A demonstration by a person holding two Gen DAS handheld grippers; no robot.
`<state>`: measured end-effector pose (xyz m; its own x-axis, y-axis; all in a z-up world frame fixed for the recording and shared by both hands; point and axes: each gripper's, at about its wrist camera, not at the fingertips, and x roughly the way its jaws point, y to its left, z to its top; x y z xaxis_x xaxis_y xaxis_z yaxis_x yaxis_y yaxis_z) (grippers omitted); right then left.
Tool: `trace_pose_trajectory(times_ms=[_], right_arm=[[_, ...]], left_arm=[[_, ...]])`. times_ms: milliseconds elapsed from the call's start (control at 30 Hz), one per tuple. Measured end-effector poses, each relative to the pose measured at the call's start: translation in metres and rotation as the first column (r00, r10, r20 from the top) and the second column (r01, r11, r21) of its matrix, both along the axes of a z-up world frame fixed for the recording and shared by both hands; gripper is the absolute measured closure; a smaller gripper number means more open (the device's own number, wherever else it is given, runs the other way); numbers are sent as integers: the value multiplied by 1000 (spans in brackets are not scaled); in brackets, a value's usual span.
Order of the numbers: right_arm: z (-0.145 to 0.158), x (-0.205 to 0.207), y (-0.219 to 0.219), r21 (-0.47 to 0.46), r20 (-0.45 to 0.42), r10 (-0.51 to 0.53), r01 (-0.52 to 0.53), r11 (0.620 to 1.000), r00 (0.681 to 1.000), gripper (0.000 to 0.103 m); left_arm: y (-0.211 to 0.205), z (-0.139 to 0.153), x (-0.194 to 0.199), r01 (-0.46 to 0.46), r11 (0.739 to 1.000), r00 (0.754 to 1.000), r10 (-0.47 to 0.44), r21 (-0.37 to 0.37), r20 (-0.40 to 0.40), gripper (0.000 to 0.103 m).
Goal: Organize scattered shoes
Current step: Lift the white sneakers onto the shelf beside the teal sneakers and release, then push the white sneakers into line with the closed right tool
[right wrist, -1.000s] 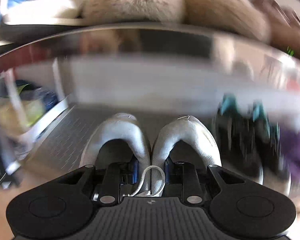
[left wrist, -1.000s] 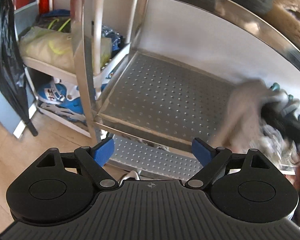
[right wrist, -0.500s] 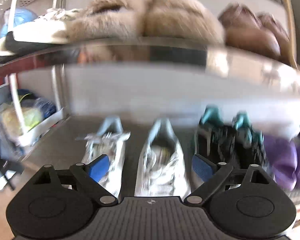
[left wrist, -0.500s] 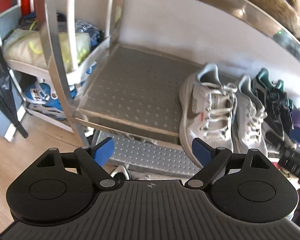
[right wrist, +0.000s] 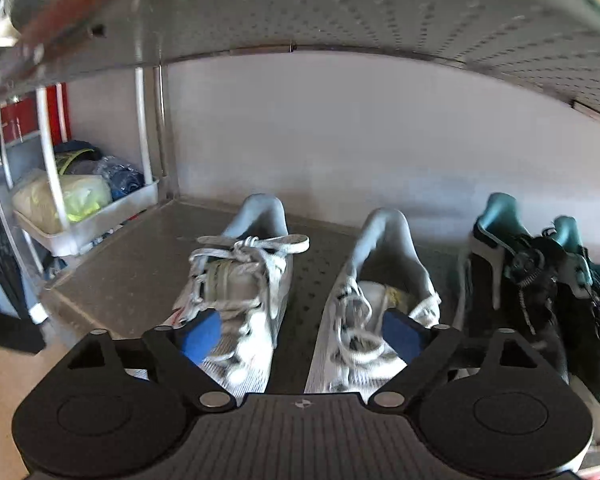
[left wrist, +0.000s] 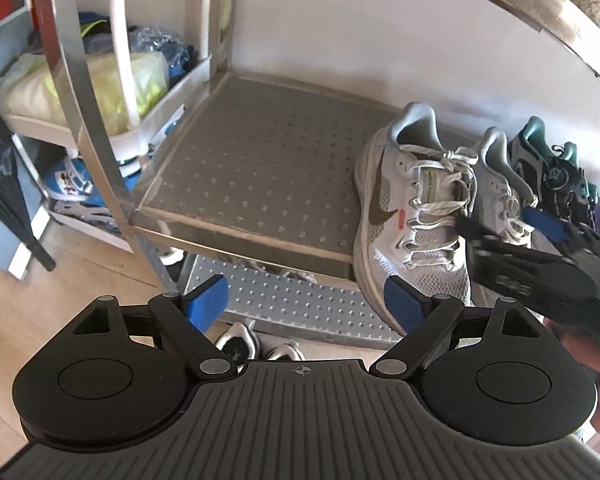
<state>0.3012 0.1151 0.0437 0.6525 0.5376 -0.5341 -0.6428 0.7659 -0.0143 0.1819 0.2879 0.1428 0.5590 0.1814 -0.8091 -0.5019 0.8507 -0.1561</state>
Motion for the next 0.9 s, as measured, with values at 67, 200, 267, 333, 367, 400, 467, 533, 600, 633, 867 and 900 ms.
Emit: trace_pose_trajectory(times_ms=[67, 200, 267, 333, 367, 400, 467, 533, 600, 633, 867, 900], right_arm=[[-8, -1, 2, -29, -25, 8, -9, 1000, 1000, 10], [-12, -5, 1, 20, -37, -35, 36, 999, 999, 55], [-5, -9, 3, 34, -36, -50, 51, 998, 998, 65], [3, -18, 9, 12, -3, -56, 56, 998, 998, 70], [0, -21, 15, -12, 30, -66, 66, 998, 997, 70], [-3, -24, 21, -36, 64, -74, 76, 996, 995, 70], [-8, -23, 29, -58, 114, -107, 114, 992, 988, 70], [-12, -18, 34, -61, 152, -144, 154, 986, 978, 71], [-13, -12, 36, -64, 168, -164, 177, 982, 972, 71], [-14, -7, 39, -68, 182, -183, 198, 978, 966, 71], [-14, 33, 47, -75, 212, -245, 265, 961, 946, 71], [-14, 38, 47, -68, 207, -253, 272, 960, 945, 71]], left_arm=[[-2, -1, 1, 6, 1000, 1000, -6, -1, -5, 14], [-3, -3, 2, 8, 1000, 1000, -8, -5, -10, 14], [-4, -4, 3, 6, 1000, 1000, -6, -6, -10, 14], [-5, -5, 3, 9, 1000, 1000, -9, -6, -10, 14], [-6, -5, 3, 11, 1000, 1000, -11, -4, -10, 14], [-7, -5, 3, 13, 1000, 1000, -13, -2, -11, 14], [-7, -6, 3, 14, 1000, 1000, -14, 2, -14, 14], [-6, -6, 4, 12, 1000, 1000, -12, 4, -17, 14], [-3, -7, 4, 7, 1000, 1000, -7, 7, -23, 14], [-2, -8, 4, 4, 1000, 1000, -4, 7, -25, 14], [3, -8, 3, -2, 1000, 1000, 2, 10, -26, 14], [3, -7, 3, -2, 1000, 1000, 3, 10, -26, 14]])
